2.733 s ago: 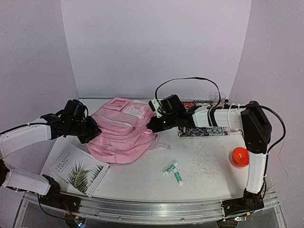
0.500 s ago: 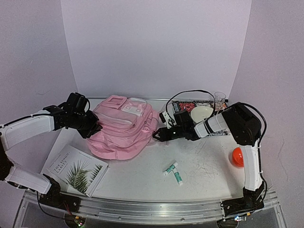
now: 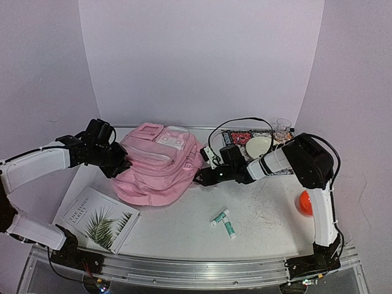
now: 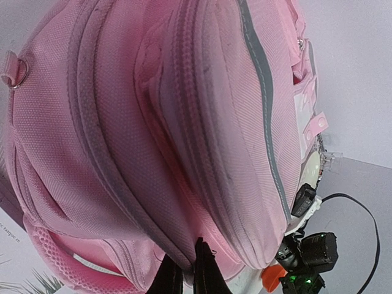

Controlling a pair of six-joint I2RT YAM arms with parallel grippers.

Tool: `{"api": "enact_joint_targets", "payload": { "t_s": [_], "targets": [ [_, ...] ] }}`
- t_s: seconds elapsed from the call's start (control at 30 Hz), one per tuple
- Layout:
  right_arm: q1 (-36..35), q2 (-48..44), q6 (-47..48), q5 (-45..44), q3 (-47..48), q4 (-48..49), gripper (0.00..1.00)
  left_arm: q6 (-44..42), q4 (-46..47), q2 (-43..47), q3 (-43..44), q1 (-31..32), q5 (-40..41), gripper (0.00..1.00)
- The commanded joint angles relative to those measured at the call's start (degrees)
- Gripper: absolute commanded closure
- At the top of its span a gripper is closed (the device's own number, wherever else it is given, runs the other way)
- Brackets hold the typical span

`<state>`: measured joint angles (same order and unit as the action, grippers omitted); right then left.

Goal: Pack the student bag
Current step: Grab the largest pocket of the student bag, then unzip the largest pocket of the student bag.

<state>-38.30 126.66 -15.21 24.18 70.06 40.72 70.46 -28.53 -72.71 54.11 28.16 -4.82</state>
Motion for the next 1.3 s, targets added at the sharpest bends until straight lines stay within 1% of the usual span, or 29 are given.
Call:
{"api": "enact_joint_targets", "payload": {
  "t_s": [0.0,0.07,0.23,0.27,0.3,0.37,0.53,0.7,0.83,0.9,1.0,1.1,1.27],
  "targets": [
    [-0.43,1.59,1.39,0.48,3.57,1.56,0.56,-0.69,5.86,1.11,5.17,0.04,-1.20,1.00],
    [-0.43,1.71,1.69,0.43,3.93,1.55,0.63,-0.71,5.86,1.31,5.04,0.05,-1.12,1.00],
    [-0.46,-0.10,2.09,0.26,2.68,1.33,0.93,-0.38,5.86,2.00,4.16,0.07,-0.58,1.00],
    [-0.46,-1.08,2.06,0.18,1.73,1.27,0.98,-0.29,5.86,2.00,4.02,0.05,-0.51,1.00],
    [-0.51,-2.19,1.99,0.01,0.56,1.22,1.00,-0.24,5.86,1.96,3.90,0.05,-0.46,1.00],
    [-0.89,-5.08,1.96,-0.77,-1.62,0.61,1.00,-0.14,5.87,1.76,3.77,0.08,-0.57,1.00],
    [-2.97,-11.42,2.44,-3.14,-4.94,-4.55,1.00,0.05,6.59,1.07,3.92,0.05,-0.42,1.00],
    [-5.98,-15.05,1.53,-5.58,-5.93,-9.81,1.00,1.23,9.00,0.76,2.85,0.05,-0.05,1.00],
    [-8.26,-14.40,0.61,-6.87,-4.10,-13.35,1.00,2.28,11.56,0.03,1.86,0.16,-1.13,1.00],
    [-8.31,-13.76,0.14,-8.85,-3.38,-13.90,1.00,2.05,11.93,0.01,2.02,0.22,-1.01,1.00],
    [-7.86,-12.42,1.78,-11.72,0.49,-17.81,1.00,1.28,11.95,1.36,1.64,0.23,0.86,1.00],
    [-7.81,-11.95,2.68,-10.67,4.91,-22.06,1.00,1.28,11.92,2.23,0.45,0.23,1.69,1.00],
    [-10.35,-13.31,-0.01,-9.93,6.39,-25.45,1.00,2.21,12.31,1.62,-0.91,0.37,2.59,1.00]
  ]
}}
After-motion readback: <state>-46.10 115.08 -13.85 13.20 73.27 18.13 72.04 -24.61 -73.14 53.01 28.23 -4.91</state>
